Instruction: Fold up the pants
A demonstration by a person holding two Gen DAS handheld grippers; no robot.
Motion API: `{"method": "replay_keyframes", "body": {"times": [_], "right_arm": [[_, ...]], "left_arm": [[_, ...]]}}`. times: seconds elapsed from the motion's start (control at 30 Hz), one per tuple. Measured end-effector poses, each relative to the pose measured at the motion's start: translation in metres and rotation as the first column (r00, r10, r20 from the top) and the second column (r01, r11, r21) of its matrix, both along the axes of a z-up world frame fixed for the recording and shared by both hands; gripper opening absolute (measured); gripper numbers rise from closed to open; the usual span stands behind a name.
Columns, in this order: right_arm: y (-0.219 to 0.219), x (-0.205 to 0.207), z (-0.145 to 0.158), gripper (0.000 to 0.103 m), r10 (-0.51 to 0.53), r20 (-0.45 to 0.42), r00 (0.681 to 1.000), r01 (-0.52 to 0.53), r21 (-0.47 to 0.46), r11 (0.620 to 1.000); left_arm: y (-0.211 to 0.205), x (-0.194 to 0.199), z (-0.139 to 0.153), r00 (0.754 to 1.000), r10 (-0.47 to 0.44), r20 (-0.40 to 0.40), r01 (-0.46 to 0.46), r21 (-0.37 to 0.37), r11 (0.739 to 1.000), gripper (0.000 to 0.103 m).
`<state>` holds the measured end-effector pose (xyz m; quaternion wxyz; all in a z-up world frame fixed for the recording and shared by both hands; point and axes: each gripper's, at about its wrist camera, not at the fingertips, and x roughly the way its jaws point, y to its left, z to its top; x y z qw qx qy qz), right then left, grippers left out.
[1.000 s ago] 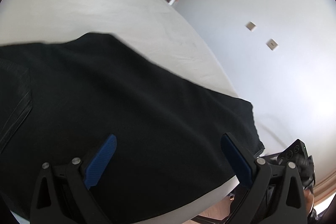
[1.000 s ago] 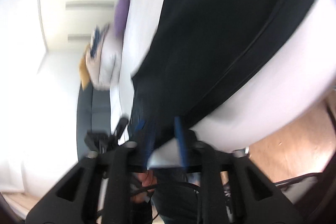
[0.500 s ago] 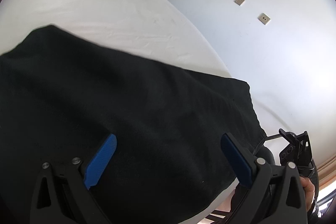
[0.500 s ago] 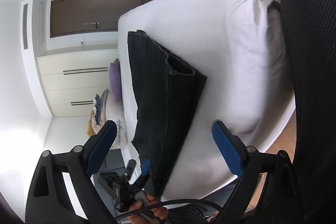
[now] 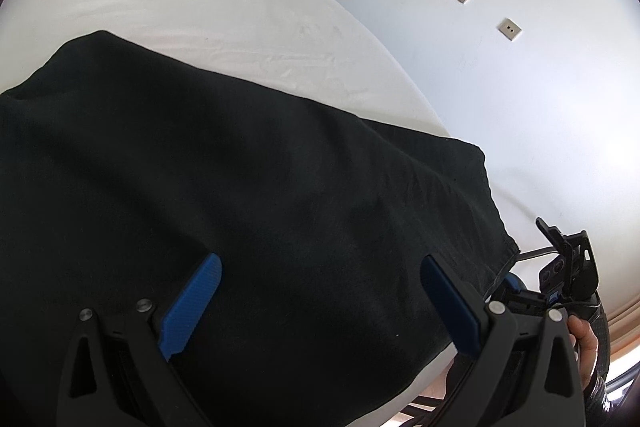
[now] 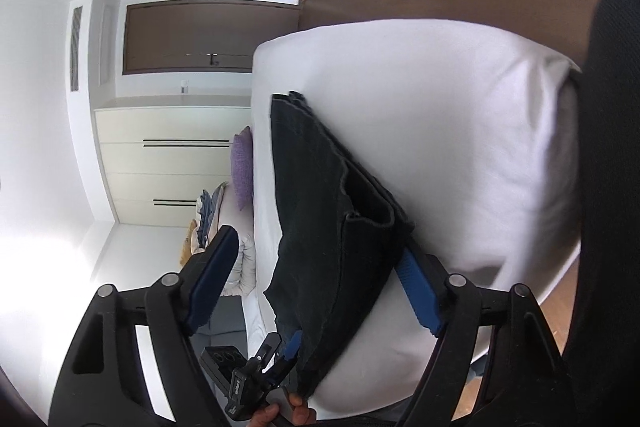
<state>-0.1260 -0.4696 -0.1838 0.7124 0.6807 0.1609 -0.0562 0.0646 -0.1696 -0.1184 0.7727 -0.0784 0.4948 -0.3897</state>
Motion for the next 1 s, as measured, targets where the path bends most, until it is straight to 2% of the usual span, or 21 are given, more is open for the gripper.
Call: {"method": "replay_keyframes", "body": {"times": [0.03, 0.07, 0.13, 0.2, 0.27, 0.43, 0.57, 0.8, 1.0], "right_arm": [[0.001, 0.002, 0.003, 0.053, 0.01, 0.01, 1.0, -0.009, -0.009, 1.0], [0.002, 0.006, 0.007, 0.047, 0.031, 0.011, 0.999, -0.03, -0.029, 0.999], [0.0, 0.006, 0.005, 0.047, 0.046, -0.005, 0.999, -0.046, -0.051, 0.998], [-0.001, 0.01, -0.002, 0.047, 0.042, -0.005, 0.999, -0.042, -0.028, 0.999], [-0.001, 0.012, -0.006, 0.036, 0.031, -0.001, 1.0, -0.031, -0.016, 0.999], [-0.01, 0.013, -0.013, 0.028, 0.005, 0.012, 1.0, -0.006, 0.024, 1.0], [-0.014, 0.016, -0.018, 0.015, -0.009, 0.01, 1.0, 0.009, 0.055, 0.998], [-0.015, 0.031, -0.001, 0.012, 0.044, -0.073, 0.996, -0.051, -0.089, 0.995], [-0.007, 0.045, 0.031, 0.011, 0.091, -0.135, 0.987, -0.124, -0.263, 0.957]], "left_arm": [[0.001, 0.0, -0.001, 1.0, 0.001, -0.001, -0.001, 0.0, 1.0, 0.101], [0.001, 0.0, -0.001, 1.0, 0.002, -0.001, -0.002, 0.001, 1.0, 0.101], [0.001, -0.001, -0.001, 1.0, 0.002, -0.001, -0.002, 0.006, 1.0, 0.101], [0.002, -0.001, -0.001, 1.0, 0.003, 0.0, -0.003, 0.009, 1.0, 0.101], [0.003, -0.002, -0.001, 1.0, 0.003, -0.001, -0.003, 0.009, 1.0, 0.101], [-0.003, -0.001, 0.001, 1.0, 0.009, 0.002, -0.009, 0.013, 1.0, 0.101], [-0.003, -0.002, 0.001, 1.0, 0.012, 0.003, -0.012, 0.013, 1.0, 0.101], [-0.005, -0.003, 0.001, 1.0, 0.02, 0.005, -0.02, 0.012, 1.0, 0.101], [0.001, -0.003, 0.002, 0.999, 0.038, -0.003, -0.039, -0.02, 0.999, 0.101]]}}
